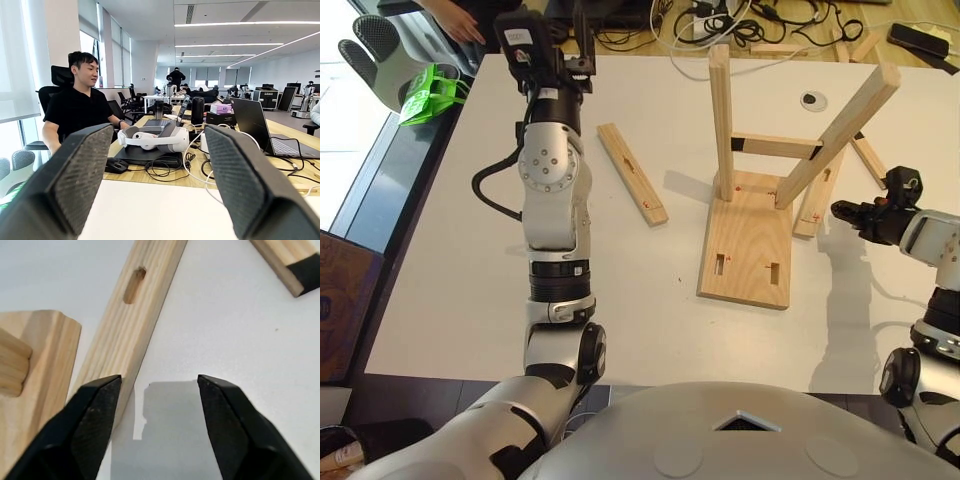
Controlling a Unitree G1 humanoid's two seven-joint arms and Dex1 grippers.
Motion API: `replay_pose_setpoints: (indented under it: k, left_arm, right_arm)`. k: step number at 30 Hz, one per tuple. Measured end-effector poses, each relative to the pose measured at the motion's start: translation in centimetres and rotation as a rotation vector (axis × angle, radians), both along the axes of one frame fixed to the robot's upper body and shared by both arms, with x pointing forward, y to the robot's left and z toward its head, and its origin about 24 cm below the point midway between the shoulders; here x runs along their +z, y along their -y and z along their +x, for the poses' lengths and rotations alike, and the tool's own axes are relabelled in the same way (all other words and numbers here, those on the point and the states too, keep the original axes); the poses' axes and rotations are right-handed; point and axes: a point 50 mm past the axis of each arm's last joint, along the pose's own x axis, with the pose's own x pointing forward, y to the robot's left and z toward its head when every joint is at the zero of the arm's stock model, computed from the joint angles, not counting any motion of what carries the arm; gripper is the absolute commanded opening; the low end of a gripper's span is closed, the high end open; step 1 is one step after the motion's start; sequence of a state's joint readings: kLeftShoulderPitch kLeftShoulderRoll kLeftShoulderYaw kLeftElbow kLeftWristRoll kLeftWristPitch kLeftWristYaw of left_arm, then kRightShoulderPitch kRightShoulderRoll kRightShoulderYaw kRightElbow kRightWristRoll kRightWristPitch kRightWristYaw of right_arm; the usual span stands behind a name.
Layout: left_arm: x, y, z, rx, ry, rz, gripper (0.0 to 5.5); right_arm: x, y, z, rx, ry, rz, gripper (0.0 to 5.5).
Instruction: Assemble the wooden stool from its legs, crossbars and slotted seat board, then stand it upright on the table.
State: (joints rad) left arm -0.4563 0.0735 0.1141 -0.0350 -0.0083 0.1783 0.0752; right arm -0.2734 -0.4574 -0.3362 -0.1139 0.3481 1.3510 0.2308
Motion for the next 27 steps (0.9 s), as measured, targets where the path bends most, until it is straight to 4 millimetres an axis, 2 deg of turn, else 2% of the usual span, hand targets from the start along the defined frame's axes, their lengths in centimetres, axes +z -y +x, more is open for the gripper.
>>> replay_pose_setpoints:
  k: [2, 4, 10, 13, 19, 27]
  left_arm:
    - [0.0, 0.0, 0.0, 0.000, 0.000, 0.000, 3.35]
    - [-0.1, 0.0, 0.0, 0.000, -0.002, 0.000, 3.35]
    - [-0.1, 0.0, 0.0, 0.000, -0.004, 0.000, 3.35]
    - [-0.1, 0.0, -0.1, -0.001, -0.004, 0.001, 3.35]
    - [0.0, 0.0, -0.1, -0.002, -0.006, 0.003, 3.35]
    - [0.2, 0.7, -0.1, -0.041, -0.013, 0.015, 3.35]
  right_arm:
    - [0.5, 1.8, 0.1, -0.045, 0.030, -0.139, 3.57]
    - [-0.1, 3.1, -0.4, -0.059, 0.016, -0.225, 3.82]
    - [-2.4, 5.8, -0.7, -0.025, -0.006, -0.256, 4.87]
    - [-2.7, 7.3, 0.3, -0.013, 0.021, -0.262, 5.32]
    - [-3.3, 7.7, 3.0, 0.055, 0.066, -0.201, 5.32]
    - [-3.7, 7.6, 4.4, 0.094, 0.087, -0.093, 5.32]
